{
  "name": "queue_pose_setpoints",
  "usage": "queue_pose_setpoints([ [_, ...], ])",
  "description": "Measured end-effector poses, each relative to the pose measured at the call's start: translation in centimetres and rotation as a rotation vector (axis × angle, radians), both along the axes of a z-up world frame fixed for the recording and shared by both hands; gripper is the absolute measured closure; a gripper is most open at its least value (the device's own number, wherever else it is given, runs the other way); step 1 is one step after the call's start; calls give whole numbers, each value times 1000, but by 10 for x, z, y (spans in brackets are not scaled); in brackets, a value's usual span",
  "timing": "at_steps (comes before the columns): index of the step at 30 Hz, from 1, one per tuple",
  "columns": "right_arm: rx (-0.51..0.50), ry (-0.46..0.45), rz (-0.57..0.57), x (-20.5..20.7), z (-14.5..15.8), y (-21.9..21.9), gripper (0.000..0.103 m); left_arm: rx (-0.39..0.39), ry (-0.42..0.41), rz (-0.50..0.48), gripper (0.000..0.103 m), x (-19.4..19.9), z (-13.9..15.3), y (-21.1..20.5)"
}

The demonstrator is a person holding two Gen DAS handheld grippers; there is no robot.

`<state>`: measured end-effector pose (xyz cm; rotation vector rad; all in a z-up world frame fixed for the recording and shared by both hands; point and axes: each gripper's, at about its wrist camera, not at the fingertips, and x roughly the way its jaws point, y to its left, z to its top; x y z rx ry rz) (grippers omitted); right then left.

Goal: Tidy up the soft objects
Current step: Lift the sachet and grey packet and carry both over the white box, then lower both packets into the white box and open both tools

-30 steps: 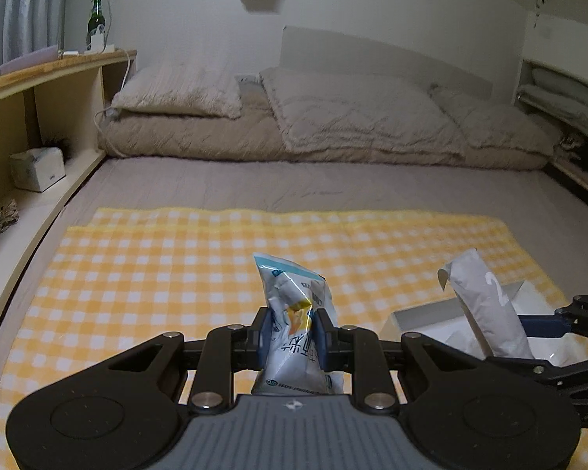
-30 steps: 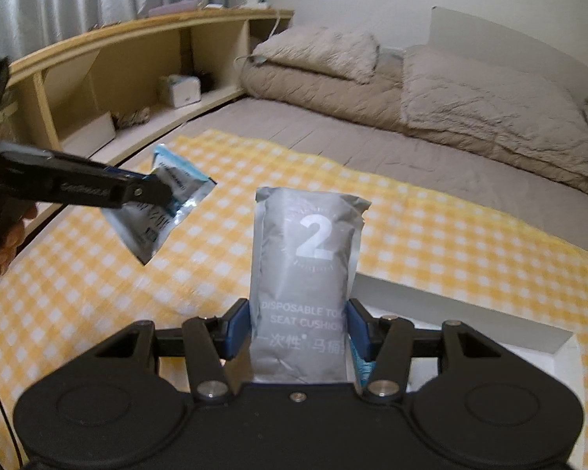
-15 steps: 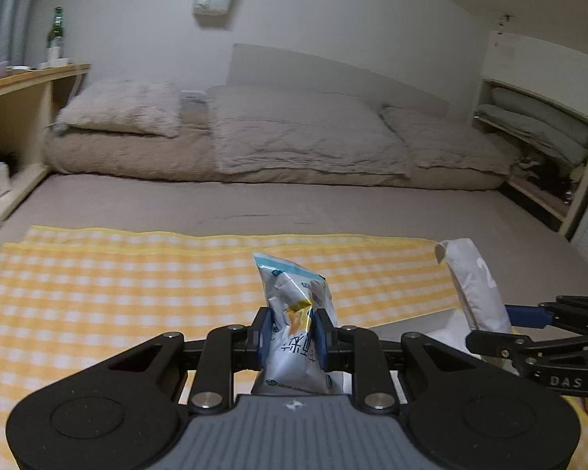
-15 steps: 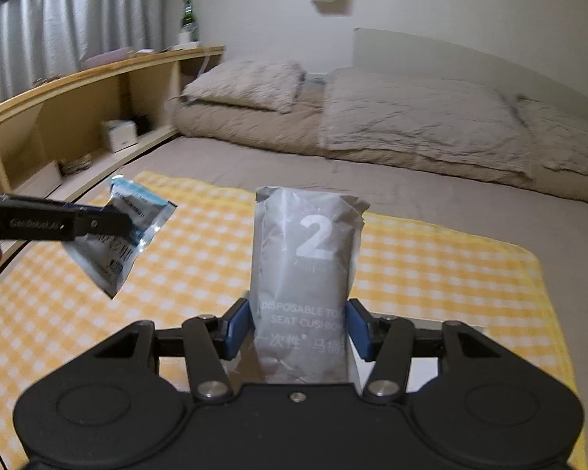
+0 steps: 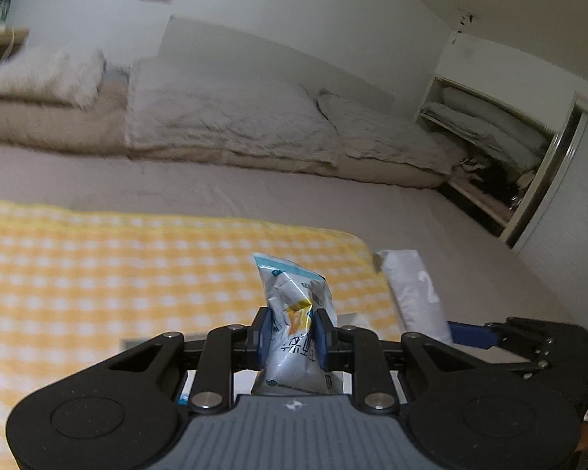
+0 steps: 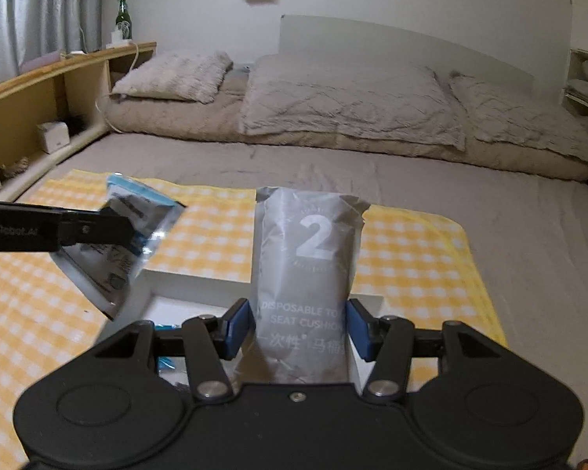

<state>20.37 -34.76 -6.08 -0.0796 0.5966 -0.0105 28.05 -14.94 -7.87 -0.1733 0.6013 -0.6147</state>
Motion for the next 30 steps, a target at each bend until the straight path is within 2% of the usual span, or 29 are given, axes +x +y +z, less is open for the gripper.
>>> queue_pose_setpoints([
  [11,-43,74,-7,16,-19,-18,48,-23,112,-73,79,22,-52,-37],
  [19,-42,108,-18,22,-27,-25,48,-39,173,-80,79,40,-87,-62],
  [23,-42,127,-20,29,-33,-29,48,-22,193,-78,79,48,-104,-71],
  [27,-47,134,-18,36,-38,-31,48,52,168,-72,79,56,-116,-74],
  [30,-59,139,-13,42,-44,-33,48,55,189,-36,79,65,-123,-66],
])
